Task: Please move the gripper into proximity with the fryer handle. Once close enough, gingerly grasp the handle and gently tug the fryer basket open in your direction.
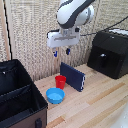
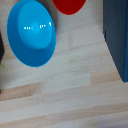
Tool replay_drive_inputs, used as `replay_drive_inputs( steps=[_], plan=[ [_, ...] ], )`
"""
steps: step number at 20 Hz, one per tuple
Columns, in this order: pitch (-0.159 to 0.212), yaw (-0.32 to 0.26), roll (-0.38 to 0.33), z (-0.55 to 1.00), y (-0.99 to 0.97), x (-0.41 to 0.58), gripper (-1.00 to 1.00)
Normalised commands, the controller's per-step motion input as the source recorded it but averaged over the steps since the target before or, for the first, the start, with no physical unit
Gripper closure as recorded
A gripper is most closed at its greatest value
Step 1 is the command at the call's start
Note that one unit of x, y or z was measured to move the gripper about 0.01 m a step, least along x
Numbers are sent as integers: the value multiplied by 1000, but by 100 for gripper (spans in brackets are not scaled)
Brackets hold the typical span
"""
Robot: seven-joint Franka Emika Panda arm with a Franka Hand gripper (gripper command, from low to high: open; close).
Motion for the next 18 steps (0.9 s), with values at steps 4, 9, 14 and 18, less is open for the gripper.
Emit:
replay_drive_inputs(
  steps=[4,9,14,18],
  plan=[
    [-22,-281,0,0,-1,9,-100],
    [-30,-375,0,5,-10,2,-100],
    [-44,-373,-14,13,-6,40,-100],
    [-38,-302,-169,12,0,25,-100]
  ],
)
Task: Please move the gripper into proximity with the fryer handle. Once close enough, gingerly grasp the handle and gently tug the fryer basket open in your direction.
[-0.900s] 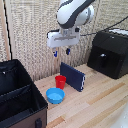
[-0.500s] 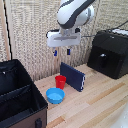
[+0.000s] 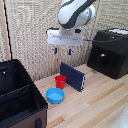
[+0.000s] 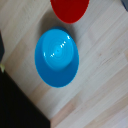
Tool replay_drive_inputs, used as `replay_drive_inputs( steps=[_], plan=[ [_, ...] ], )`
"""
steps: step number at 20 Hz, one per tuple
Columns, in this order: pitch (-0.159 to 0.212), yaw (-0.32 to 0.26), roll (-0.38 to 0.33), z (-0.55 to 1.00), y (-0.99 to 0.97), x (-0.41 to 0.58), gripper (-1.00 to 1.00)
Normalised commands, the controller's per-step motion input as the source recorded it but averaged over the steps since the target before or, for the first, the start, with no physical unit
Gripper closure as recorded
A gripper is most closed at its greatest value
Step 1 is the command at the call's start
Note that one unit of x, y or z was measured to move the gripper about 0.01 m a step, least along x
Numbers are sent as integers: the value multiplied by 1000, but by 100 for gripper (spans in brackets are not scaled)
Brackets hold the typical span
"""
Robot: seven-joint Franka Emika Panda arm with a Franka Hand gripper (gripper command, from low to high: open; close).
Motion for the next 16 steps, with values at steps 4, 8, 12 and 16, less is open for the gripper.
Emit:
replay_drive_inputs(
  steps=[4,8,12,16],
  plan=[
    [-18,-227,-284,62,1,29,-100],
    [-31,-152,-370,29,0,42,-100],
    [-107,-71,-375,0,1,1,-100],
    [-170,-29,-375,0,0,12,-100]
  ],
)
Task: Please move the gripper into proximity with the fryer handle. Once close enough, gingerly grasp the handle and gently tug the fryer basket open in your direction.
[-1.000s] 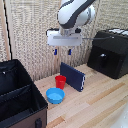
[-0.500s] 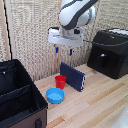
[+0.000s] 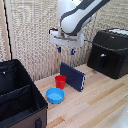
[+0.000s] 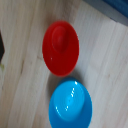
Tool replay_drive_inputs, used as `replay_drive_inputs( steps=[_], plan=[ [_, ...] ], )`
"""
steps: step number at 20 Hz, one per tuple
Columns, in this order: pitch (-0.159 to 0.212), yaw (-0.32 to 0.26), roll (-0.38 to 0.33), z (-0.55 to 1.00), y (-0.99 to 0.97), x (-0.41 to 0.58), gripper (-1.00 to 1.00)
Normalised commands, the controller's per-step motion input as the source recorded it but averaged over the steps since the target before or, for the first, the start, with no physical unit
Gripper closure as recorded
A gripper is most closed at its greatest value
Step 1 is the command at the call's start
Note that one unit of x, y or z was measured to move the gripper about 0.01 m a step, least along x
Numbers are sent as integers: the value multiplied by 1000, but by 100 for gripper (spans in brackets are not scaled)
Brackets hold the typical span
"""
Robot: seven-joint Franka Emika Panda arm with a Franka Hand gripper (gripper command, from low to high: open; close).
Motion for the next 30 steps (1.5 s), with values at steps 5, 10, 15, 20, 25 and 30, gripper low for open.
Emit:
replay_drive_inputs(
  steps=[5,10,15,20,25,30],
  plan=[
    [-162,-18,-373,-49,-88,21,-100],
    [-167,-31,-289,-309,-294,-34,-100],
    [-156,-79,-176,-478,-471,-151,-100],
    [-75,-75,-184,-377,-534,-97,-100],
    [-4,-19,-193,-385,-548,-83,-100],
    [0,0,-190,-332,-584,-97,-100]
  ],
)
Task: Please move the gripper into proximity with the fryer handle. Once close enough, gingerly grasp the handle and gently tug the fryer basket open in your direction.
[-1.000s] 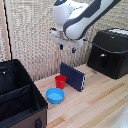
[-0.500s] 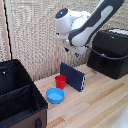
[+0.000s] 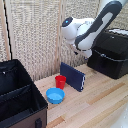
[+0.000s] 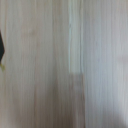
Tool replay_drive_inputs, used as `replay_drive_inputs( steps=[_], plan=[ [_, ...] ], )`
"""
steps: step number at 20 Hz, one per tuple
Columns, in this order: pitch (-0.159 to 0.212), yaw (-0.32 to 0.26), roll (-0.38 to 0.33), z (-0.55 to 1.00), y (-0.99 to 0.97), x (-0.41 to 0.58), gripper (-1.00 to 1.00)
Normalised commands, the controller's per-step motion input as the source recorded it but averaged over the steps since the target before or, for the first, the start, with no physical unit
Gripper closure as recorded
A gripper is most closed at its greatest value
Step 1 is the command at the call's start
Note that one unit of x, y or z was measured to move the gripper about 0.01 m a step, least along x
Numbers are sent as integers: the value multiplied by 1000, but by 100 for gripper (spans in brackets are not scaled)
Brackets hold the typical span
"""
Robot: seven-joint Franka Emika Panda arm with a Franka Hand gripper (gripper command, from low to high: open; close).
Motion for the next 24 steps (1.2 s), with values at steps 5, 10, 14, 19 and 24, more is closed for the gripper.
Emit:
replay_drive_inputs(
  steps=[5,10,14,19,24],
  plan=[
    [-28,0,-164,-285,-596,-147,-100],
    [-43,48,-133,-163,-594,-91,-100],
    [-52,148,-122,-144,-546,-34,-100],
    [-29,184,-109,-161,-553,-93,-100],
    [-8,189,-111,-163,-515,-179,-100]
  ],
)
